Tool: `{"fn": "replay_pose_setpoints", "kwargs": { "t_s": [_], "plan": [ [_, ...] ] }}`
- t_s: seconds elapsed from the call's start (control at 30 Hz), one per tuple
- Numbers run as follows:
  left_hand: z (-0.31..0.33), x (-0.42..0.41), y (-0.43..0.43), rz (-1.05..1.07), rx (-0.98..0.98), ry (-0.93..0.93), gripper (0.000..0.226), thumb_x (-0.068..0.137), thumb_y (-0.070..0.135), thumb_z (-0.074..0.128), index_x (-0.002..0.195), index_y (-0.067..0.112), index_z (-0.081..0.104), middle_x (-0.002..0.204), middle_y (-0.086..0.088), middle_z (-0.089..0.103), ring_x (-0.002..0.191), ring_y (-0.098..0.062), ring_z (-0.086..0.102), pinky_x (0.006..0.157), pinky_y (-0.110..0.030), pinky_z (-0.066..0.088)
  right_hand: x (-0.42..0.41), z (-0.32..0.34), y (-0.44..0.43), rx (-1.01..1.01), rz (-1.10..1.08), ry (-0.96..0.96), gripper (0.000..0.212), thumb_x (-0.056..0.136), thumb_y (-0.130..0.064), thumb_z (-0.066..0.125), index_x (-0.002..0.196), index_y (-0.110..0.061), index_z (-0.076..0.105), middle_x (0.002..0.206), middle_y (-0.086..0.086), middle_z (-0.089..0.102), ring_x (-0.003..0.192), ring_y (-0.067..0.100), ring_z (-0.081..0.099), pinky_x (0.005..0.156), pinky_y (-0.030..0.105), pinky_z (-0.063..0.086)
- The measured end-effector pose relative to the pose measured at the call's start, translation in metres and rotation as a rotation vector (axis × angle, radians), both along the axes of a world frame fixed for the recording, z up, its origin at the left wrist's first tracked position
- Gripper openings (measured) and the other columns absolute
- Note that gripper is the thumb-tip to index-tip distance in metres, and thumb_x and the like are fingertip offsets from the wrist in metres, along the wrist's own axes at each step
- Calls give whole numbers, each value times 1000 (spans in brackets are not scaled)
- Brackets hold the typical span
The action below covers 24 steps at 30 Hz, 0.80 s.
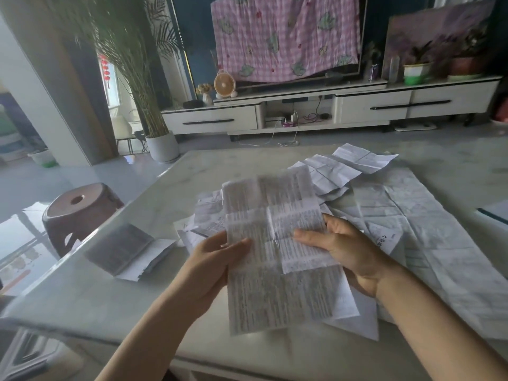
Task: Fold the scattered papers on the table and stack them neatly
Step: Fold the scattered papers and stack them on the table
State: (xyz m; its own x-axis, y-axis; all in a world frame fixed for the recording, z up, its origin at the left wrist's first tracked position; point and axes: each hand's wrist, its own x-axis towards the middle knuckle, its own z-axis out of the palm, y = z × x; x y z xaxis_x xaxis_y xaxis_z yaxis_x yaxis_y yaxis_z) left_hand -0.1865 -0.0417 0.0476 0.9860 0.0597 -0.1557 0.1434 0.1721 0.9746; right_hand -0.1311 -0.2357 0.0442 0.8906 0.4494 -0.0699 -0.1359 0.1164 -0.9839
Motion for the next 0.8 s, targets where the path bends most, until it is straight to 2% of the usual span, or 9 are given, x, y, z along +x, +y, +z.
{"fn": "replay_pose_setpoints", "kwargs": {
  "t_s": [0.1,0.2,0.3,0.4,0.5,0.57,0.63,0.73,0.8],
  "plan": [
    [4,0,-4,41,35,-82,15,80,1,60,89,6,71,84,-11,72,72,-20,69,69,-32,58,2,4,-5,-1,11,68,16,87,-7,58,99,-9,68,97,9,73,89,21,70,82,34,55],
    [8,1,-5,58,10,-92,24,81,-7,54,82,8,73,82,-12,72,68,-20,68,60,-28,57,4,6,-8,5,44,115,19,88,-3,54,102,-5,67,96,13,72,84,22,70,79,36,54],
    [10,1,-7,48,0,-62,31,87,-7,44,86,9,71,82,-11,72,67,-19,68,61,-27,57,5,7,-11,16,68,115,19,89,-1,51,98,-6,67,93,12,72,81,21,69,78,35,54],
    [9,1,-7,58,-37,-43,37,87,-7,43,78,12,73,79,-8,72,66,-18,68,59,-25,57,5,7,-10,33,61,104,19,87,3,53,96,-6,68,90,12,72,77,20,70,74,31,56],
    [10,1,-8,69,-37,-81,23,78,0,55,70,13,72,73,-6,67,64,-18,62,55,-22,50,3,8,-9,38,26,43,23,81,6,56,75,-9,72,87,14,71,75,22,66,67,30,54],
    [10,0,-7,73,-90,-59,15,69,10,56,67,13,71,70,-5,65,59,-18,60,51,-21,46,2,10,-9,57,5,28,44,84,15,44,57,-10,68,87,13,72,74,24,65,62,31,52],
    [9,0,-6,88,-221,15,25,78,18,48,79,8,70,71,-7,68,54,-19,62,47,-20,47,1,11,-10,31,-22,-14,51,84,20,38,49,-9,62,82,9,72,68,21,66,57,28,53],
    [8,-2,-5,-47,-264,109,43,88,37,45,101,5,69,84,-13,71,59,-23,66,49,-24,51,3,10,-11,-39,-31,-113,47,80,23,40,46,-6,56,95,7,72,86,22,67,67,32,57],
    [5,-3,-6,-129,-153,110,27,82,25,56,96,9,72,88,-12,72,65,-21,68,56,-28,56,3,10,-11,-46,-16,-150,47,79,24,40,46,-6,57,99,6,72,92,22,67,71,32,57]
  ]
}}
